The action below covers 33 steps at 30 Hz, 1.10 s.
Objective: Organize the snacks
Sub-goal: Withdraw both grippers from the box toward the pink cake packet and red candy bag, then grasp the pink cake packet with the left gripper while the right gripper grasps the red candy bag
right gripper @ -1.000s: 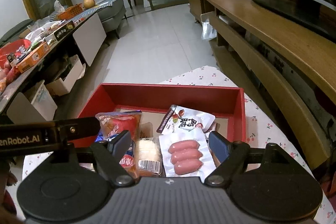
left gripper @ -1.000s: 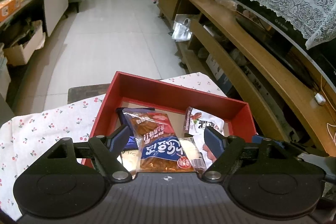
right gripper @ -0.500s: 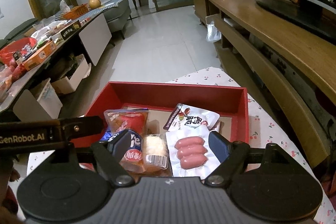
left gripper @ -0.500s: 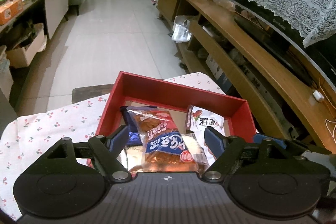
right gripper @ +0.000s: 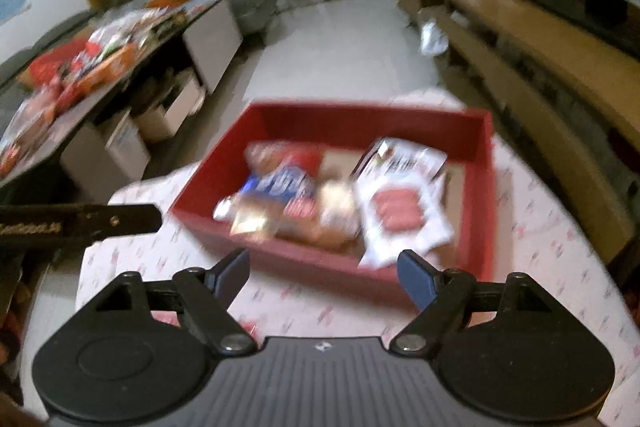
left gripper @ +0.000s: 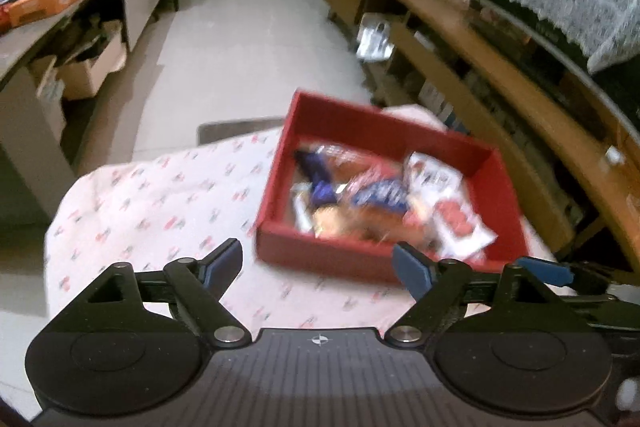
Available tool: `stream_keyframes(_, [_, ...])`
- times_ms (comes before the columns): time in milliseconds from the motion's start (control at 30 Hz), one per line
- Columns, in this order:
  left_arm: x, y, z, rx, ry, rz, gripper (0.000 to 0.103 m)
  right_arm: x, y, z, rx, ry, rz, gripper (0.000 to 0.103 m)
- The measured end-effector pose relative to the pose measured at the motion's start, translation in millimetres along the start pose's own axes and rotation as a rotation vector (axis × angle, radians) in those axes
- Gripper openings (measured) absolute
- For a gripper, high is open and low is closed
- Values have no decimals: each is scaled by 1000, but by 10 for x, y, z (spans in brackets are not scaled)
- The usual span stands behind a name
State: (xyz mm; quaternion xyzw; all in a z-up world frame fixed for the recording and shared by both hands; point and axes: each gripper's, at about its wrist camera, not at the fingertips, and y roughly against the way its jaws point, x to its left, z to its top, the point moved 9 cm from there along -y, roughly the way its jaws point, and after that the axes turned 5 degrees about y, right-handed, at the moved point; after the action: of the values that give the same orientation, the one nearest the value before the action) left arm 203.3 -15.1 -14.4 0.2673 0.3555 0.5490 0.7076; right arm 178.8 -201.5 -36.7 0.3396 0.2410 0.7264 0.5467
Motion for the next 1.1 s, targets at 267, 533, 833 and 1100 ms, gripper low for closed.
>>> stream_keyframes(267, [235, 153, -124, 18, 36, 8, 87, 631, -193, -511, 116, 167, 46, 97])
stream_keyframes(533, [366, 51, -303, 86, 40, 12, 88, 917, -462, -746, 188, 246, 63, 97])
stream_keyframes(833, [411, -121, -548, 186, -17, 12, 89, 759, -623, -872, 242, 316, 14, 73])
stream_keyframes(1100, [478, -222, -680, 238, 37, 24, 90, 585, -437, -897, 229, 310, 20, 68])
